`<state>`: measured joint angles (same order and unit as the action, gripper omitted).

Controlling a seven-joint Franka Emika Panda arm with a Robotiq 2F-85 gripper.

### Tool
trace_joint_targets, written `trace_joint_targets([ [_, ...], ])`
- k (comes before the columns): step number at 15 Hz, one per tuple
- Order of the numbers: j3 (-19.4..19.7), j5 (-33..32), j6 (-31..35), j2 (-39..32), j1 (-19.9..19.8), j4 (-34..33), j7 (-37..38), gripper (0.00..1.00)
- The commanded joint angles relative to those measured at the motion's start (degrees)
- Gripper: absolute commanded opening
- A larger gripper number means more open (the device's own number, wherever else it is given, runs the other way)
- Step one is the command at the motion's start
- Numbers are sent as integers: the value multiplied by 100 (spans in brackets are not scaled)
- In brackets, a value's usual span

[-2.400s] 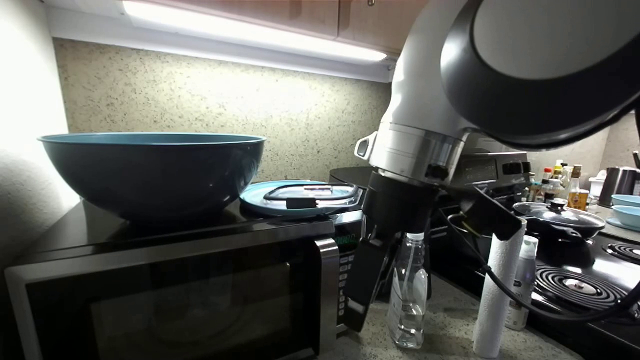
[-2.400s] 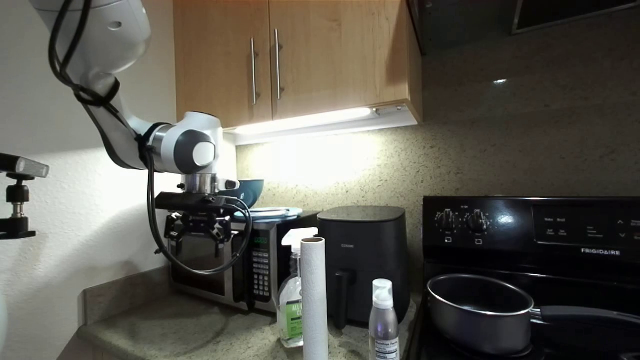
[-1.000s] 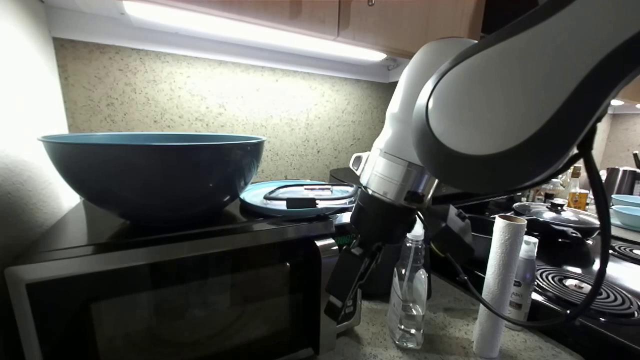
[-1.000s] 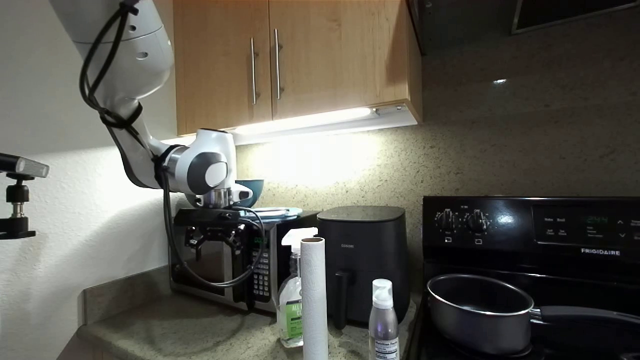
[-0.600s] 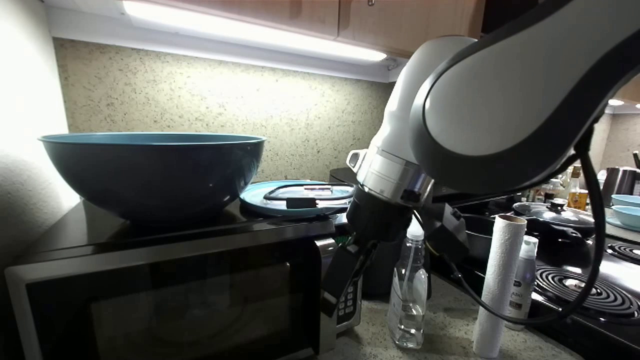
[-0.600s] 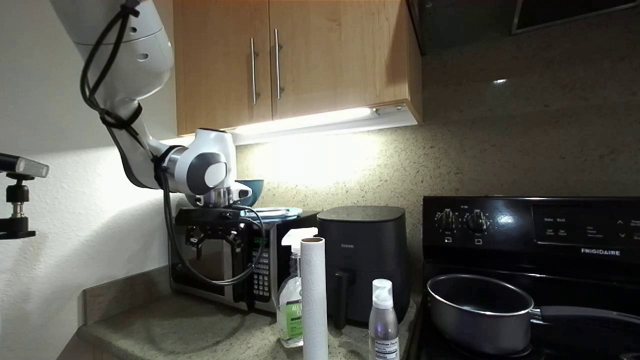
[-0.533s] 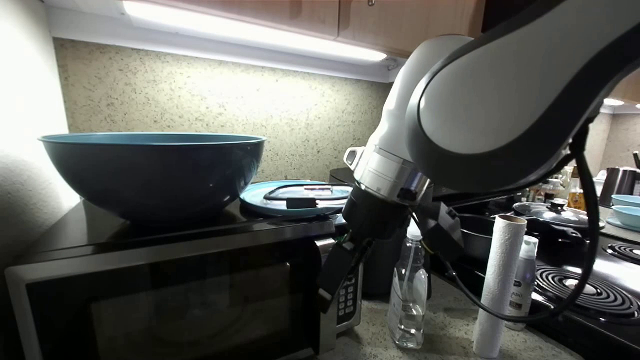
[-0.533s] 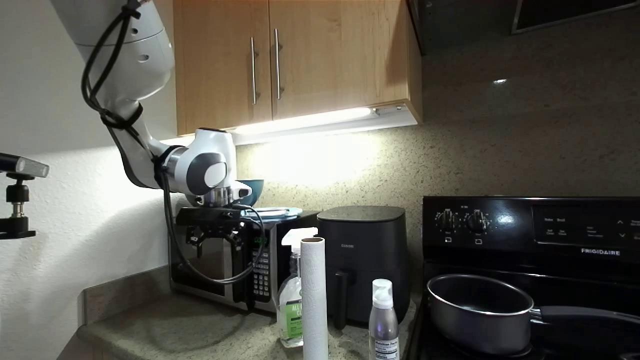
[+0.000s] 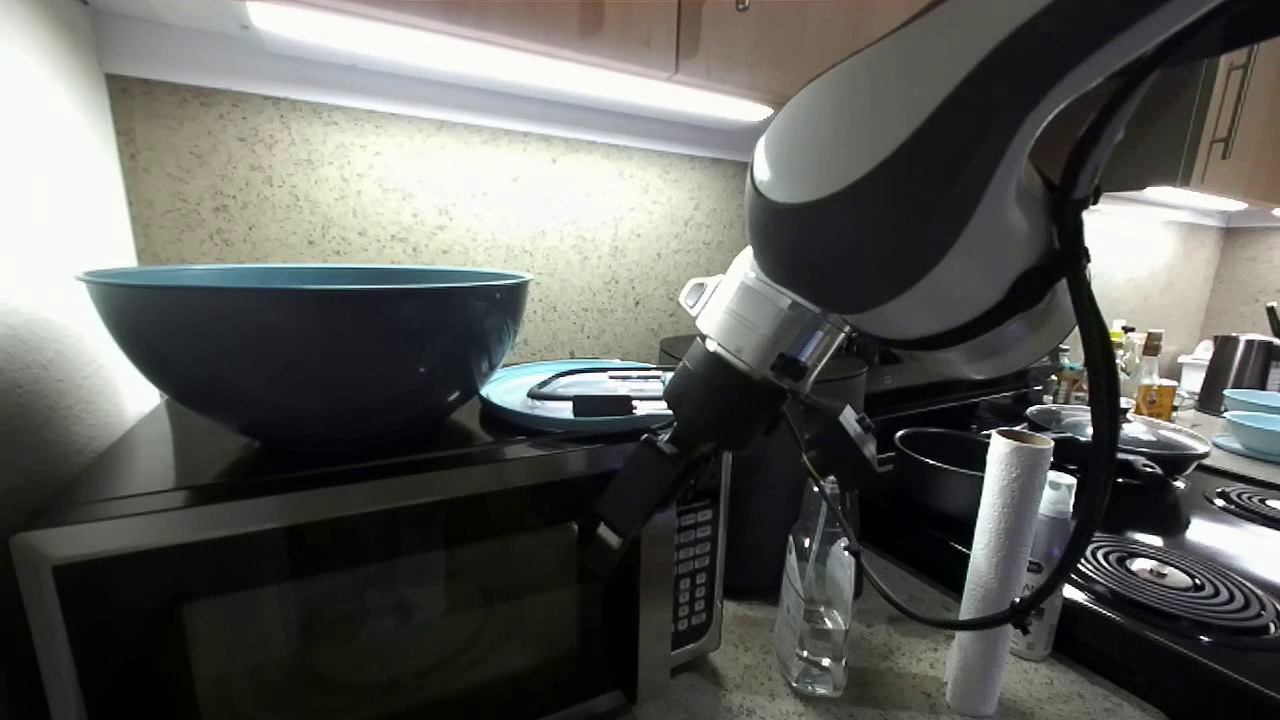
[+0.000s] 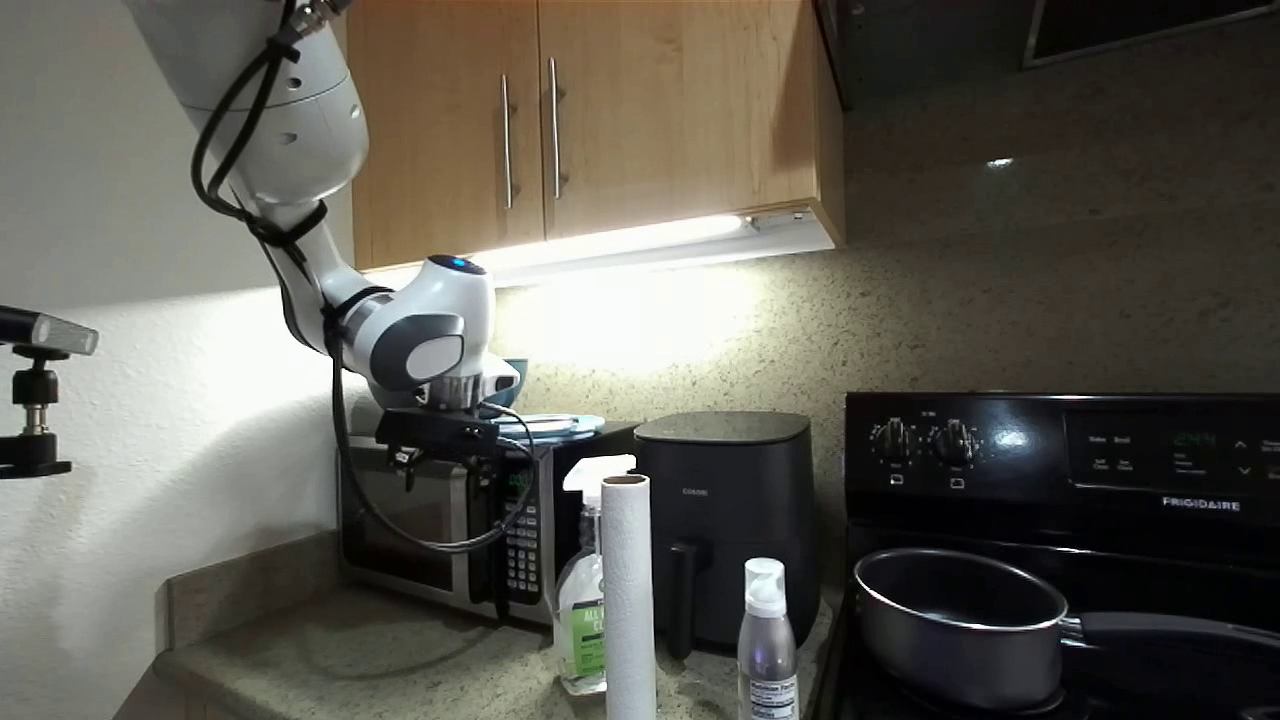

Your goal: Close the microwave door

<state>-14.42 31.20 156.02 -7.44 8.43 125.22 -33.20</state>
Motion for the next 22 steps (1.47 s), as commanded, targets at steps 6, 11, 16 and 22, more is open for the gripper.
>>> trace_joint_targets([
  [6, -75, 868, 430, -99, -185, -182, -734, 100],
  [11, -59, 814, 1187, -403, -170, -375, -973, 100],
  [16, -85, 692, 652, -81, -63, 30, -467, 100],
  [22, -49, 530, 667, -24, -23, 112, -352, 100],
])
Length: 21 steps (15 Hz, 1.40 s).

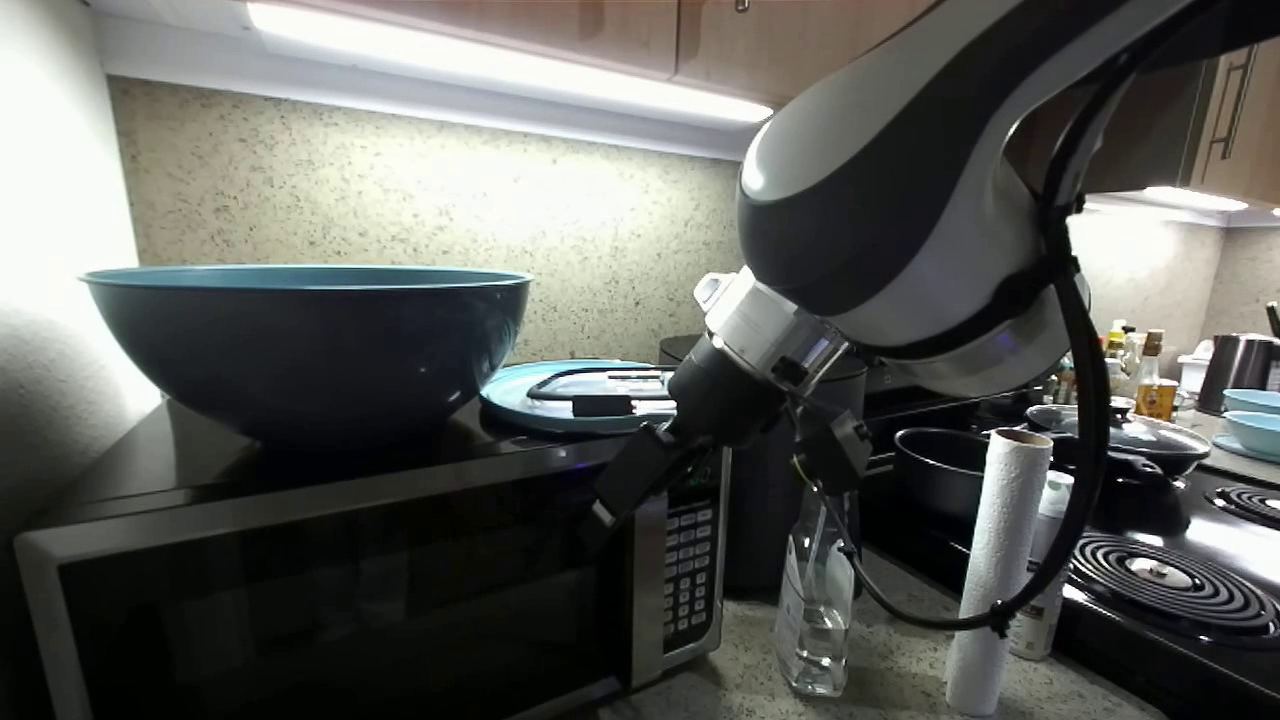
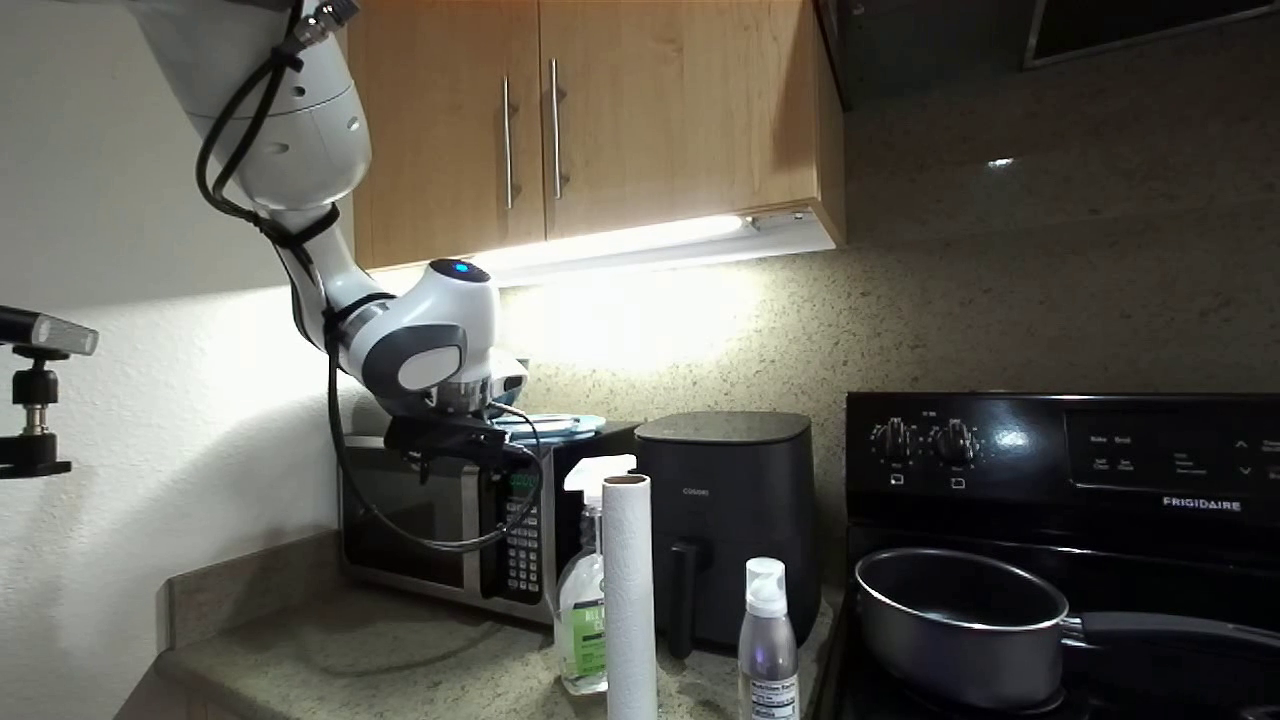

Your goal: Close the microwave door

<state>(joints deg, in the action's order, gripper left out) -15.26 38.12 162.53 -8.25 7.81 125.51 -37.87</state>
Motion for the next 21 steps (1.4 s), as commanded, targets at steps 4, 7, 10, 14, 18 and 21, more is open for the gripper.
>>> trace_joint_targets([
  [4, 1, -141, -33, 3, 24, 18, 12, 100],
  [7, 7, -151, -33, 3, 36, 19, 12, 100],
  [10, 12, -153, -33, 3, 45, 19, 12, 100],
  [14, 15, -154, -33, 3, 47, 20, 12, 100],
  [18, 16, -154, -33, 3, 48, 20, 12, 100],
  [21, 16, -154, -33, 3, 48, 20, 12, 100],
])
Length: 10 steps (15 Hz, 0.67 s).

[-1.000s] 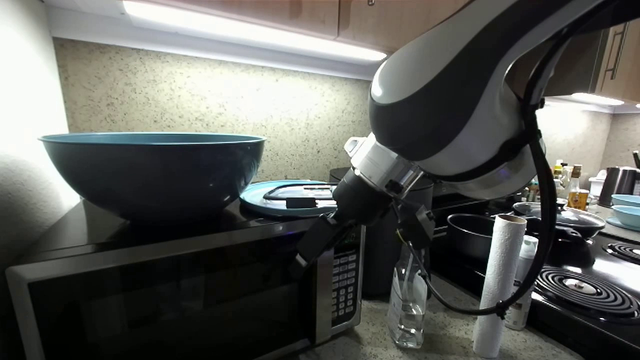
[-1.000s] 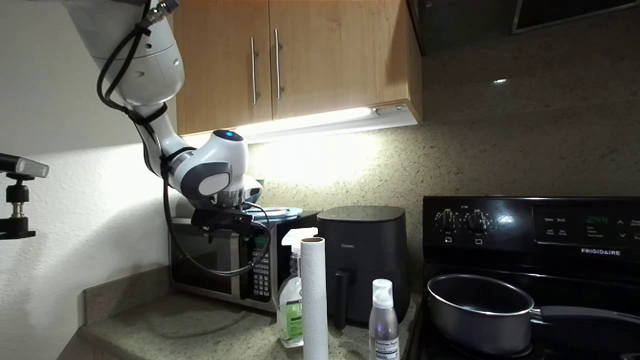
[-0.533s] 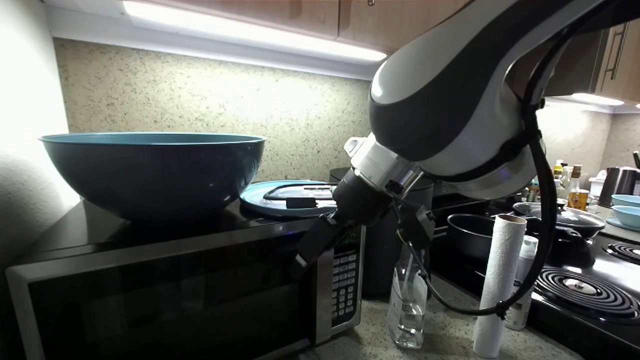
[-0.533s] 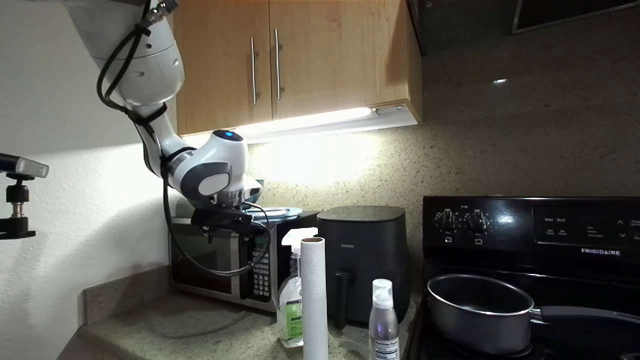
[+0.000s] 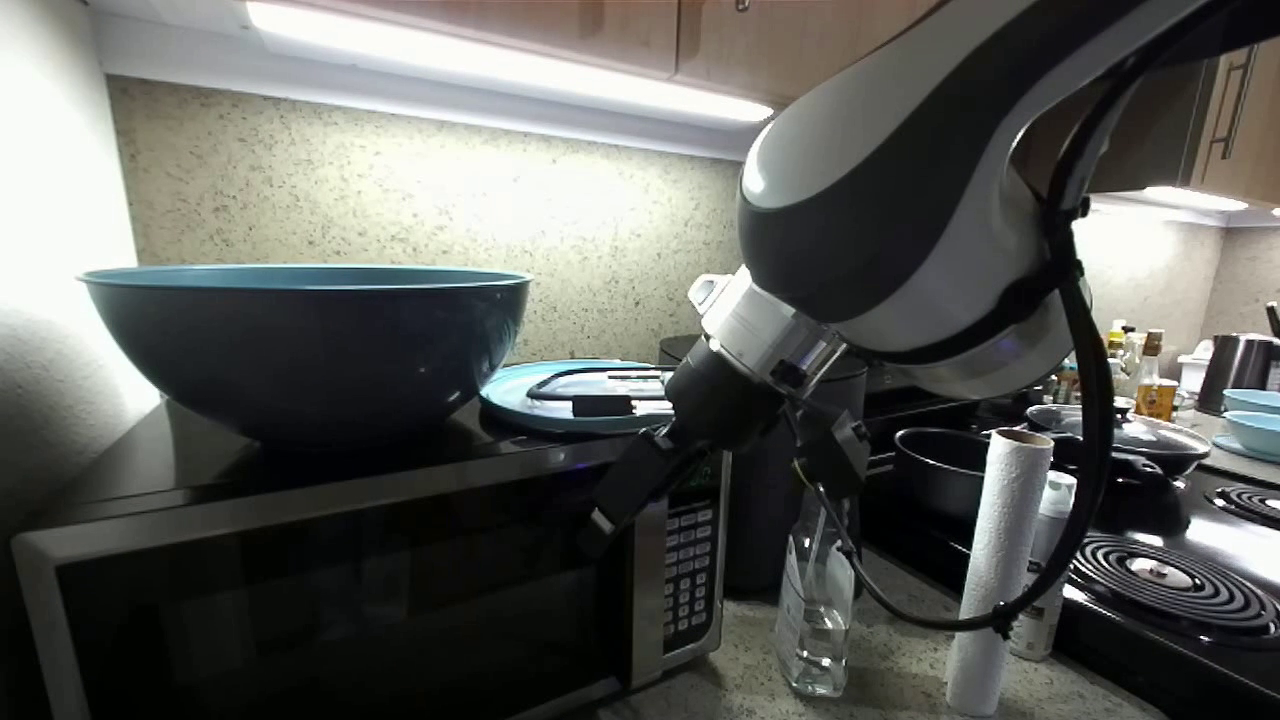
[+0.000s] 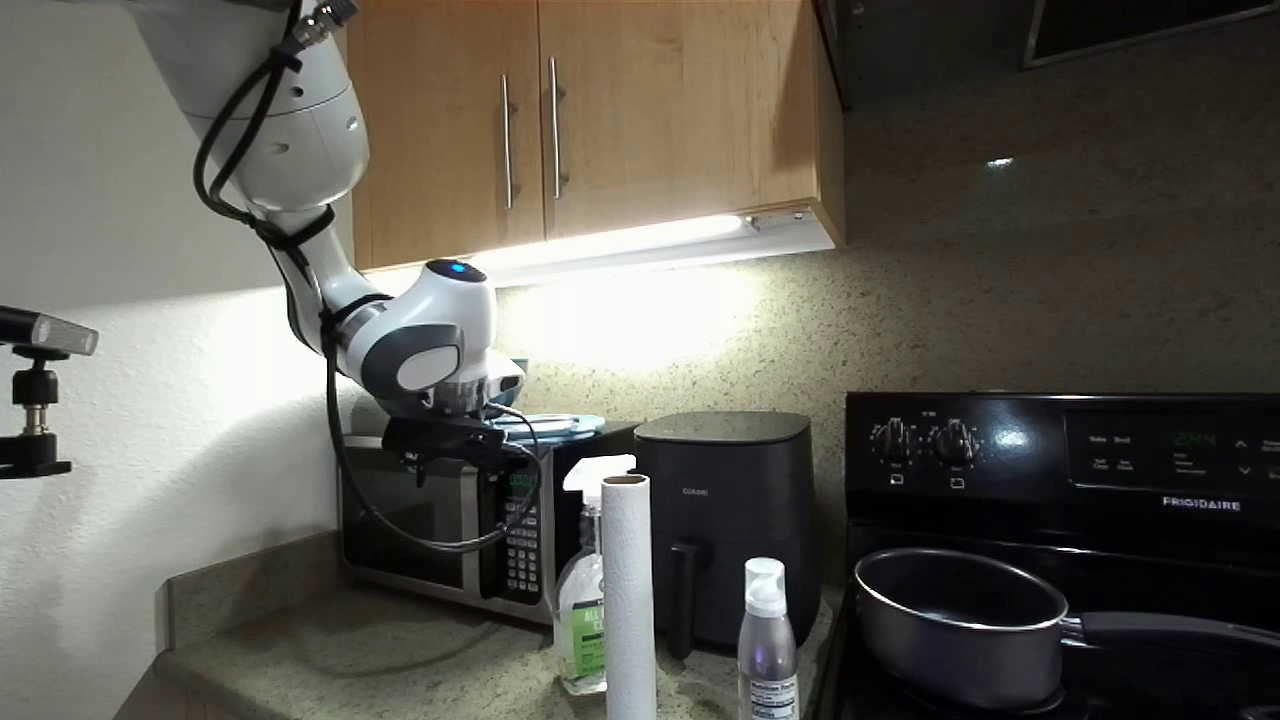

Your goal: Close the microwave door

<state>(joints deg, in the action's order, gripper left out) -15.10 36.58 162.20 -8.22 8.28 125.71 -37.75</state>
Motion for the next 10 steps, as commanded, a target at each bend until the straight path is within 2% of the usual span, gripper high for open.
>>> trace_joint_targets([
  [1, 0, 0, 0, 0, 0, 0, 0, 100],
  [3, 0, 0, 0, 0, 0, 0, 0, 100],
  [10, 404, -2246, -216, -25, 39, 155, 2285, 100],
])
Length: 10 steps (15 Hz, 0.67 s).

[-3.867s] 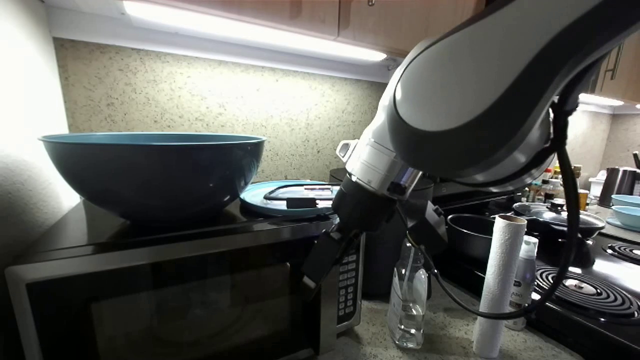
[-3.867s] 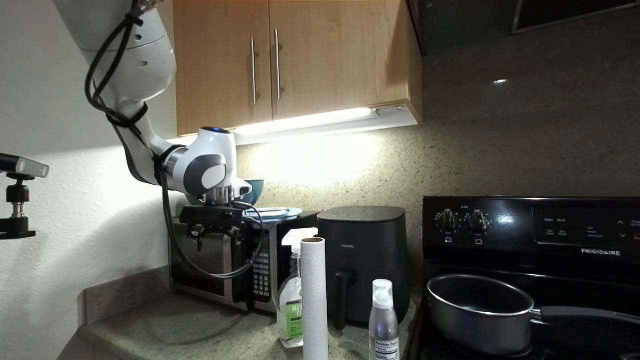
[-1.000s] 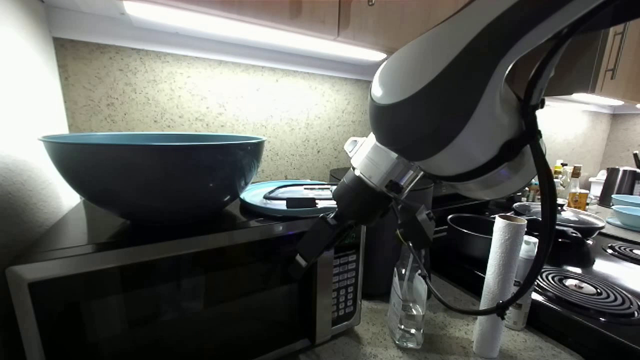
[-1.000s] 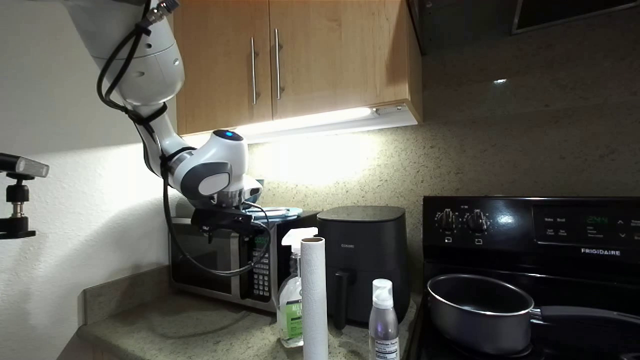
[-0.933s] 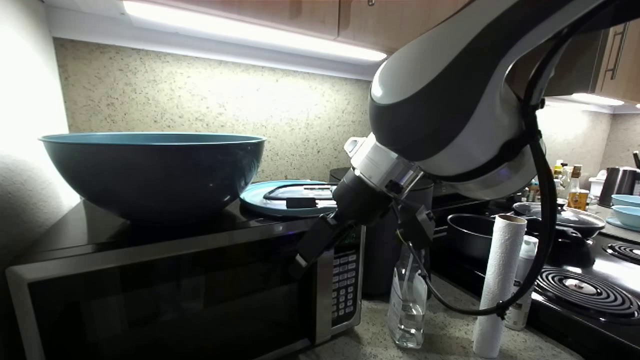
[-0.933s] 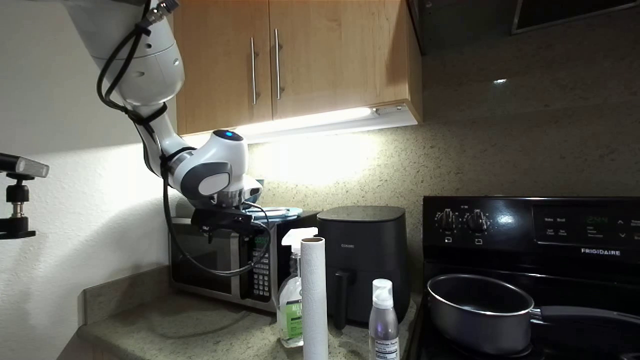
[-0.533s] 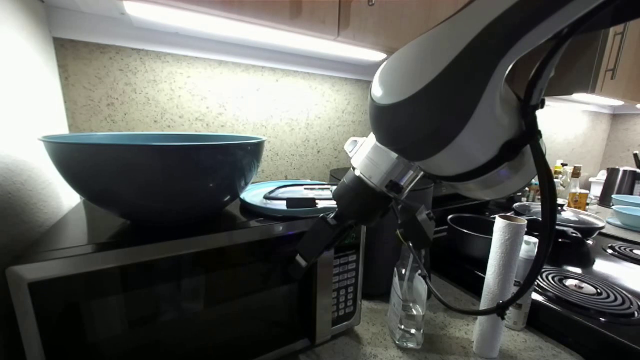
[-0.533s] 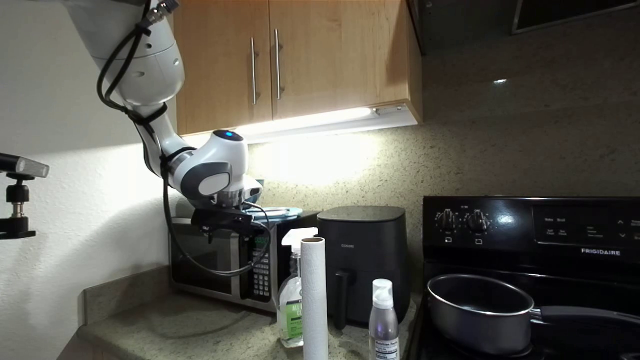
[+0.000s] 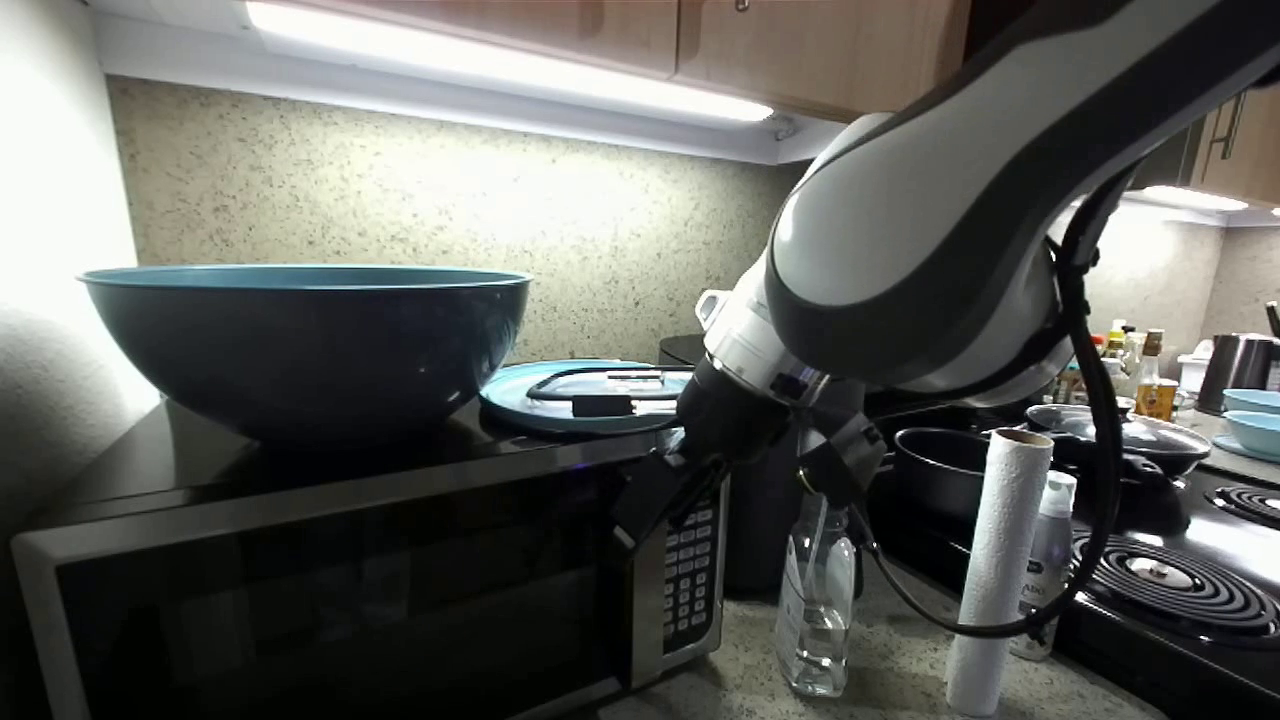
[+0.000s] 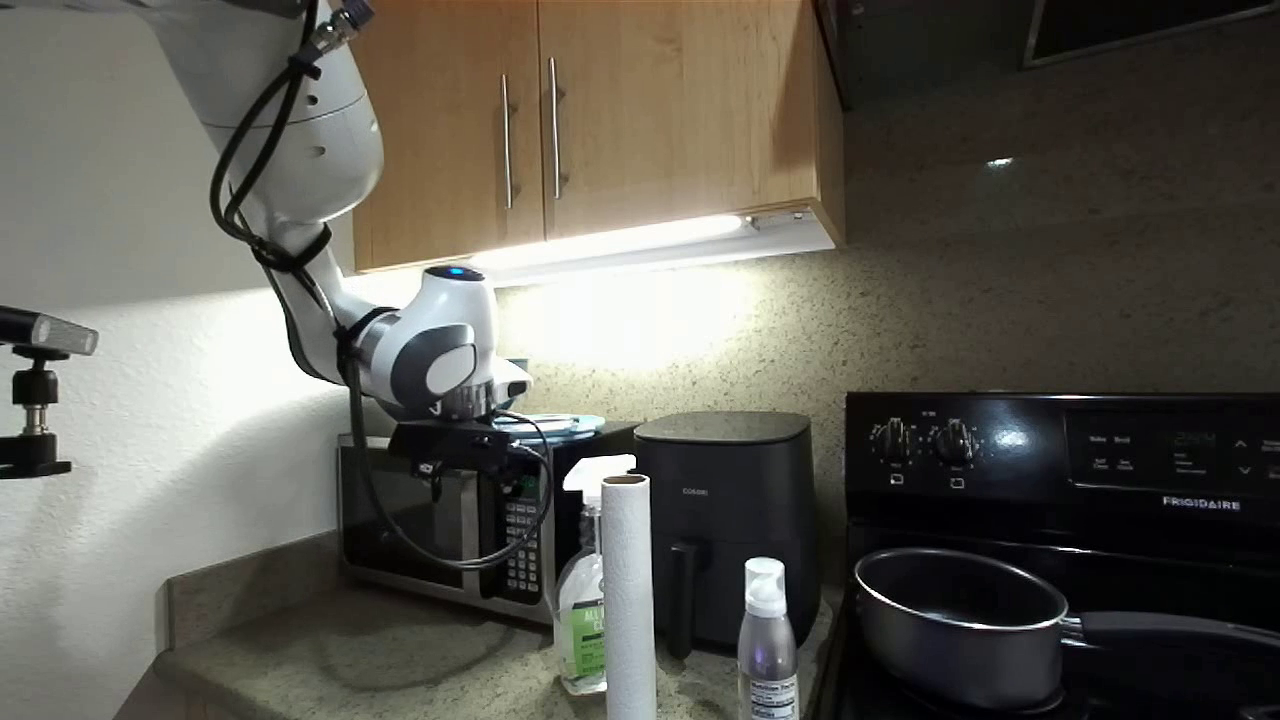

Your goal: Close the microwave door

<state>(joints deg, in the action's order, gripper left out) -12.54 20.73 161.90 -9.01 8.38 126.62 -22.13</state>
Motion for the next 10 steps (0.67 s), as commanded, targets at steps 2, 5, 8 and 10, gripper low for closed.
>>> trace_joint_targets([
  [2, 235, -1076, -349, 49, 46, 27, 1153, 100],
  [5, 325, -1544, -583, 52, 66, -6, 1631, 100],
  [8, 280, -1622, -453, -12, 3, -14, 1635, 100],
  [10, 325, -1793, -463, -8, 34, -17, 1808, 100],
])
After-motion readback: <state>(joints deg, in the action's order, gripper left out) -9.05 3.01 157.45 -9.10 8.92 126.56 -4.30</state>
